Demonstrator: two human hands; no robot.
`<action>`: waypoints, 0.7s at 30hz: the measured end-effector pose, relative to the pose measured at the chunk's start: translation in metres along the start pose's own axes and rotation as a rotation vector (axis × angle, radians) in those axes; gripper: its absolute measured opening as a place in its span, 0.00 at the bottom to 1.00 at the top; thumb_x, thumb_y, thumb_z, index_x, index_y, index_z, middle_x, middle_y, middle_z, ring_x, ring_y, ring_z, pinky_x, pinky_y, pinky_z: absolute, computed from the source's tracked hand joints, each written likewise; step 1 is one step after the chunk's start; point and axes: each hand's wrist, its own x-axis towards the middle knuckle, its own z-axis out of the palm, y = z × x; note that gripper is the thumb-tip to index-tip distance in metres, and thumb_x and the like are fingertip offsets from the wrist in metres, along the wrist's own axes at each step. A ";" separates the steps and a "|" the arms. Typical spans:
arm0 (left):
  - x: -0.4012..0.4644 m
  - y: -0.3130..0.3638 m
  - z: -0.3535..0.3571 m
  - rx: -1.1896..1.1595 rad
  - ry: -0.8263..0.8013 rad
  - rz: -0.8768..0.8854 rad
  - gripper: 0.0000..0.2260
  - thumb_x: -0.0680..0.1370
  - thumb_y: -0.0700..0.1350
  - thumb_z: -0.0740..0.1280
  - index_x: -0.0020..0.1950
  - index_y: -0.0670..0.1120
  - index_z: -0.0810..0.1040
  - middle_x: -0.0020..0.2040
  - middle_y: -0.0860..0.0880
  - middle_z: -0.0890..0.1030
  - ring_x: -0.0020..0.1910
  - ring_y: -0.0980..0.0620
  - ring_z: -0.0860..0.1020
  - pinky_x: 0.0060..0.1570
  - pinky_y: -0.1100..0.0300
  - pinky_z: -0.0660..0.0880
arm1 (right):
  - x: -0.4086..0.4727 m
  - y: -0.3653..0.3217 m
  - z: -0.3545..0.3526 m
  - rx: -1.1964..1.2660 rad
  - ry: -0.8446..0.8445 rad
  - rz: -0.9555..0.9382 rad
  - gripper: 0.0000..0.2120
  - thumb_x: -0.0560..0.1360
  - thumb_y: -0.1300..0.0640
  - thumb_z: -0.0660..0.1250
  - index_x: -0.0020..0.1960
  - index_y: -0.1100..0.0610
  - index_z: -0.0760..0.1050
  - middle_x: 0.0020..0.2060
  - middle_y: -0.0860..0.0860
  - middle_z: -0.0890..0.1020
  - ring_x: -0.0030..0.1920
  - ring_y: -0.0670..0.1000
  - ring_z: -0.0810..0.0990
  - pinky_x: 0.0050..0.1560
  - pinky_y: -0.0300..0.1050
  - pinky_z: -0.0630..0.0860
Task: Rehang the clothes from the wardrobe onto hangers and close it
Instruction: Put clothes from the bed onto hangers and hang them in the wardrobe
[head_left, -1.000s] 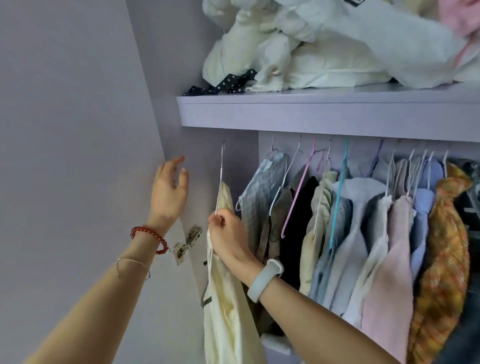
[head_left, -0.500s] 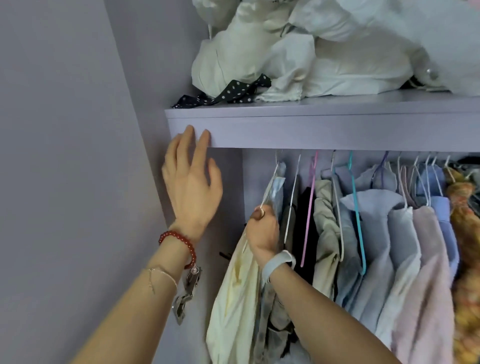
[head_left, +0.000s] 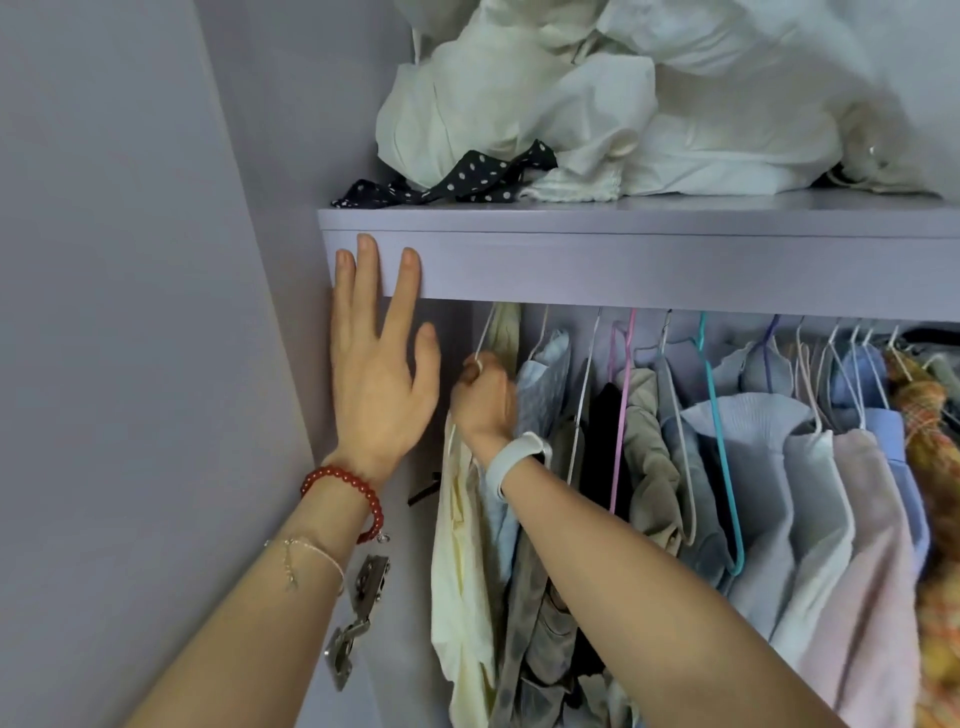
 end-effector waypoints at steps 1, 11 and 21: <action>0.000 0.000 0.000 0.002 0.004 0.007 0.23 0.77 0.42 0.55 0.73 0.44 0.58 0.74 0.41 0.52 0.73 0.44 0.47 0.74 0.55 0.46 | 0.006 0.002 0.002 -0.012 -0.008 0.023 0.11 0.74 0.66 0.57 0.54 0.61 0.72 0.50 0.61 0.80 0.52 0.62 0.77 0.50 0.51 0.73; 0.000 -0.001 -0.001 -0.003 -0.009 0.012 0.23 0.78 0.41 0.55 0.73 0.45 0.57 0.73 0.45 0.49 0.74 0.45 0.46 0.74 0.58 0.44 | 0.004 0.037 0.011 -0.041 -0.005 0.133 0.10 0.75 0.65 0.55 0.54 0.62 0.71 0.49 0.62 0.79 0.50 0.62 0.77 0.41 0.45 0.68; -0.011 0.018 -0.001 0.000 -0.006 -0.139 0.23 0.77 0.44 0.57 0.73 0.44 0.61 0.74 0.38 0.56 0.74 0.42 0.50 0.72 0.53 0.49 | -0.054 0.065 -0.037 0.029 -0.018 -0.184 0.21 0.77 0.62 0.57 0.70 0.58 0.63 0.60 0.56 0.71 0.60 0.54 0.73 0.62 0.44 0.69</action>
